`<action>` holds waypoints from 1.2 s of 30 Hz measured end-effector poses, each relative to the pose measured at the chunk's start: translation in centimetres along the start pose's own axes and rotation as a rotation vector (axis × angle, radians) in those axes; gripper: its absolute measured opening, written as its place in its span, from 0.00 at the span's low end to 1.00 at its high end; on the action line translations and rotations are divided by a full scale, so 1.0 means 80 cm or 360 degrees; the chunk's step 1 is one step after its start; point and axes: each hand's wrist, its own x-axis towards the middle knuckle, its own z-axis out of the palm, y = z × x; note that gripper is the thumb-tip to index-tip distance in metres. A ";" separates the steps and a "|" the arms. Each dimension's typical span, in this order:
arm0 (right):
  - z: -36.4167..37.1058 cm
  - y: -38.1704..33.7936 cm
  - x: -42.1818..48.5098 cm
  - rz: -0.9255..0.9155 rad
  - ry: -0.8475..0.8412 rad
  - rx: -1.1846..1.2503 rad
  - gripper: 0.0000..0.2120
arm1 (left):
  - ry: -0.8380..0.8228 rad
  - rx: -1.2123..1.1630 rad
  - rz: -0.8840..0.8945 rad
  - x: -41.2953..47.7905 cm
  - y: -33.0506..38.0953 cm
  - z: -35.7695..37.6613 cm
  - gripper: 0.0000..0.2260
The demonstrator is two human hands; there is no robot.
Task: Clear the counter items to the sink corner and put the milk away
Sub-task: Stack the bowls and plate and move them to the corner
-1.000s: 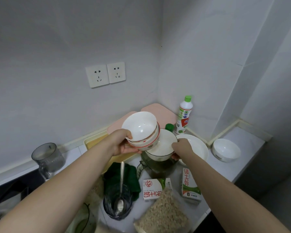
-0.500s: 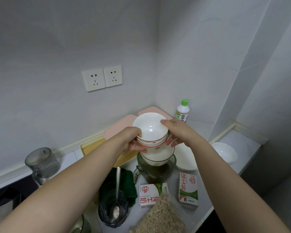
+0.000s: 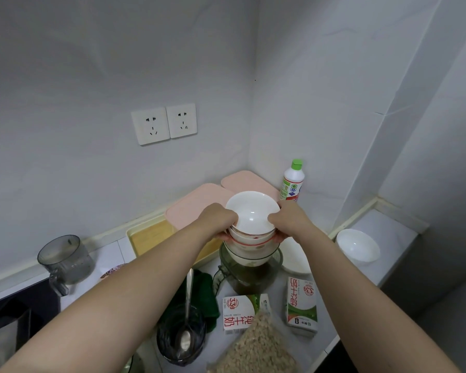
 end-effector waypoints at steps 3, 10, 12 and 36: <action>0.006 0.003 0.003 -0.0007 0.0010 -0.0150 0.13 | 0.0010 0.0065 0.0017 0.006 -0.004 0.001 0.07; 0.020 0.012 0.010 0.0038 0.0091 -0.0341 0.10 | 0.0001 0.0174 0.0038 0.012 -0.010 0.007 0.04; 0.021 0.010 0.010 0.0035 0.0110 -0.0399 0.10 | 0.0012 0.0280 0.0106 0.016 -0.010 0.009 0.12; 0.036 0.014 0.019 -0.0003 0.0107 -0.0795 0.20 | 0.0193 0.0870 0.0313 0.021 -0.013 0.017 0.06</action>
